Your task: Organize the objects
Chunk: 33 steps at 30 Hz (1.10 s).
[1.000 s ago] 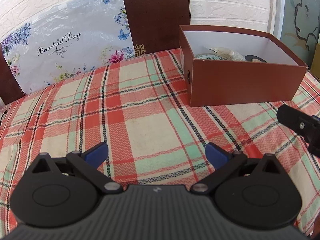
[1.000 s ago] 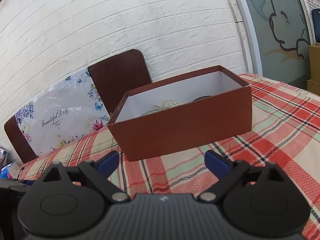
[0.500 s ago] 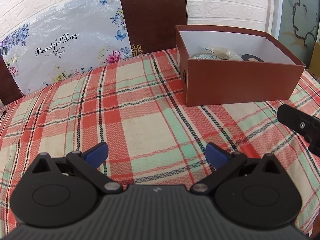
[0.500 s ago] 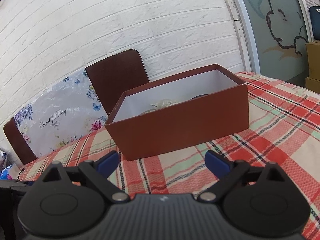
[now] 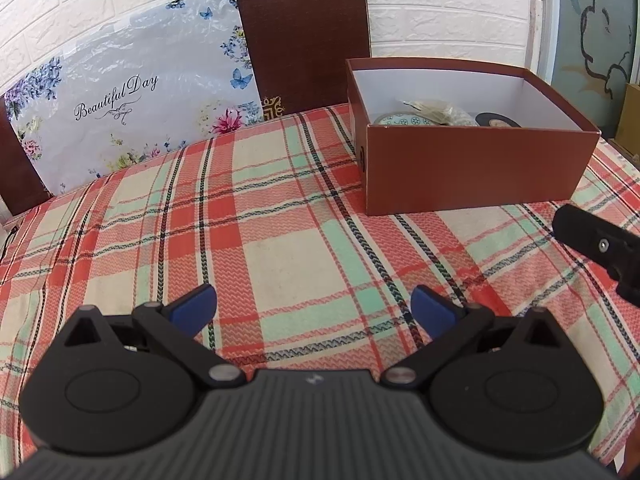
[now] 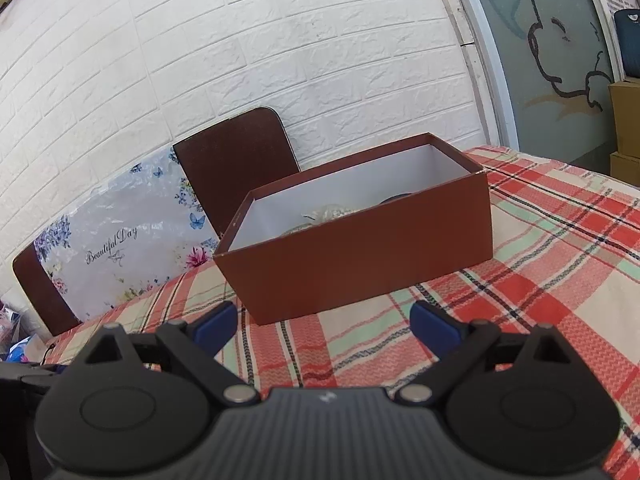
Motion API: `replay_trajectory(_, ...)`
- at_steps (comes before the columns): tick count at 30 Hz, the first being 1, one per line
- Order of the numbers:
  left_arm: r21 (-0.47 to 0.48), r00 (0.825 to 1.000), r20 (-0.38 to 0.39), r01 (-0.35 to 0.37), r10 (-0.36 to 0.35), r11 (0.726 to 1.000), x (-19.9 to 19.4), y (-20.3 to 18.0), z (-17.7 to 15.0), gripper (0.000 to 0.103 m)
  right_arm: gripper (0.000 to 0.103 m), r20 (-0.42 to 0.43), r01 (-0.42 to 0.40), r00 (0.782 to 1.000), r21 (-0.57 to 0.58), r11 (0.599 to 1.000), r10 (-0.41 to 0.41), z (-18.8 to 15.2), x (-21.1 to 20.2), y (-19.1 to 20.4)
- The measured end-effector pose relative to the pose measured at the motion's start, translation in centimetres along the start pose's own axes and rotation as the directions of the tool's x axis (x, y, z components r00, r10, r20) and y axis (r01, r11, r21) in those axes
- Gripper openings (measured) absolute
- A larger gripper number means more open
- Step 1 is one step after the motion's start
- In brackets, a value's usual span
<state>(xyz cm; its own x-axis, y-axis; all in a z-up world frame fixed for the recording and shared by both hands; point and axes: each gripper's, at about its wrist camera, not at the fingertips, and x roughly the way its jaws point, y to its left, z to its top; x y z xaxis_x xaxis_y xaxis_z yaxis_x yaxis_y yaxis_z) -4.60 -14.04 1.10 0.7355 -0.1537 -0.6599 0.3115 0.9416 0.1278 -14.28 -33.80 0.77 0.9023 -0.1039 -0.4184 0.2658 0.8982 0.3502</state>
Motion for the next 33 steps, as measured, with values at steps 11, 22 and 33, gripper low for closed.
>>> replay_trajectory(11, -0.014, 1.000, 0.004, 0.000, 0.000, 1.000, -0.43, 0.28, -0.08, 0.103, 0.097, 0.010, -0.002, 1.000, -0.002, 1.000, 0.002, -0.01, -0.38, 0.14)
replay_trajectory(22, -0.033, 1.000, 0.004, 0.001, 0.000, 0.999, -0.56, 0.69, -0.05, 0.103, 0.097, 0.010, -0.006, 1.000, -0.012, 1.000, 0.007, -0.10, -0.57, 0.54)
replay_trajectory(33, -0.044, 1.000, 0.002, -0.002, 0.002, 0.999, -0.59, 0.78, -0.13, 0.103, 0.097, -0.008, -0.013, 1.000, -0.017, 1.000, 0.012, -0.39, -0.39, 0.93)
